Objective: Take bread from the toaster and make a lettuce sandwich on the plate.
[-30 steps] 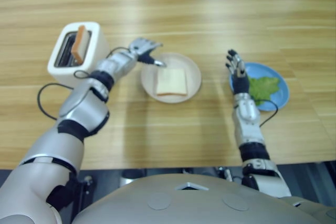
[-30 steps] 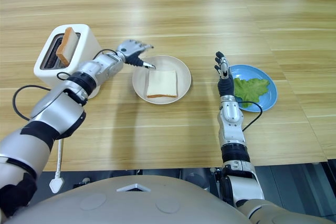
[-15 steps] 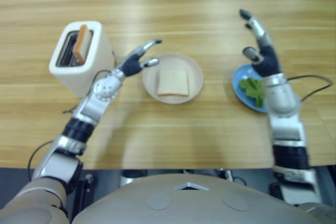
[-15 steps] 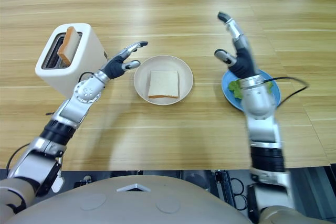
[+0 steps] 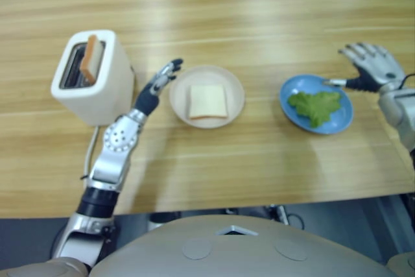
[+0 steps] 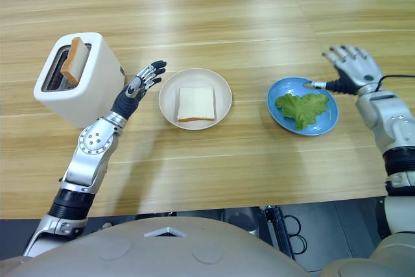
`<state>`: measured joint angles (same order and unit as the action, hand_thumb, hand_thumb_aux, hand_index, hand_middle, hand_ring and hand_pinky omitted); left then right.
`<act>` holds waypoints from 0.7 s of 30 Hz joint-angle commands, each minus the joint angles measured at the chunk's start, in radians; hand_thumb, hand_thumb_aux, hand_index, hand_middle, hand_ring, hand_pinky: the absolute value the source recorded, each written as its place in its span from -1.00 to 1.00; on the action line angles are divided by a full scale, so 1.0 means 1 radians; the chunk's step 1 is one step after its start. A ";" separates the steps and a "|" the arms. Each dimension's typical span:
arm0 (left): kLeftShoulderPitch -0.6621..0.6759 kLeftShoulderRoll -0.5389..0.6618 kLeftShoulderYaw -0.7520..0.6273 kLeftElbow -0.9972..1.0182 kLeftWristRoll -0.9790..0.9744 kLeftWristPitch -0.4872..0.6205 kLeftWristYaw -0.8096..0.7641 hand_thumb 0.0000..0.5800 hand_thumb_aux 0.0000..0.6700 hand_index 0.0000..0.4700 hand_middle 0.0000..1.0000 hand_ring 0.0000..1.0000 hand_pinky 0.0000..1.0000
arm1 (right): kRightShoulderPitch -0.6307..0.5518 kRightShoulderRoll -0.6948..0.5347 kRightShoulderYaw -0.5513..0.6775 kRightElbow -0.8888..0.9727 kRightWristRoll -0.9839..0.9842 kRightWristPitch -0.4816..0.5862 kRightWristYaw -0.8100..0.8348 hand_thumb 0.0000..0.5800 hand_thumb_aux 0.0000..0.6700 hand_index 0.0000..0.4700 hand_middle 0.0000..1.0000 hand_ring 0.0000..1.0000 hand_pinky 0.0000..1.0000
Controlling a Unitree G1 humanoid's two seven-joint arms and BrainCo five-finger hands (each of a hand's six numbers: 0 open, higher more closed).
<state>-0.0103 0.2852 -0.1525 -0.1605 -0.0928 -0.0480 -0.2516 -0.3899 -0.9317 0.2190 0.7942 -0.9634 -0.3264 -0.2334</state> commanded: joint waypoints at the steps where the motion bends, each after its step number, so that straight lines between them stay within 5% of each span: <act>1: 0.028 -0.021 -0.008 0.003 0.017 0.014 -0.007 -1.00 -1.00 -1.00 -1.00 -1.00 -1.00 | -0.060 0.038 0.102 0.135 -0.035 -0.021 -0.047 -1.00 -1.00 -1.00 -1.00 -1.00 -1.00; 21: 0.032 -0.037 0.000 0.047 0.078 -0.010 -0.012 -1.00 -1.00 -1.00 -1.00 -1.00 -1.00 | -0.114 0.084 0.292 0.327 -0.014 -0.032 -0.167 -1.00 -1.00 -1.00 -1.00 -1.00 -1.00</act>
<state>0.0131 0.2501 -0.1570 -0.1295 -0.0310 -0.0558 -0.2614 -0.5020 -0.8399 0.4885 1.1103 -0.9814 -0.3561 -0.3997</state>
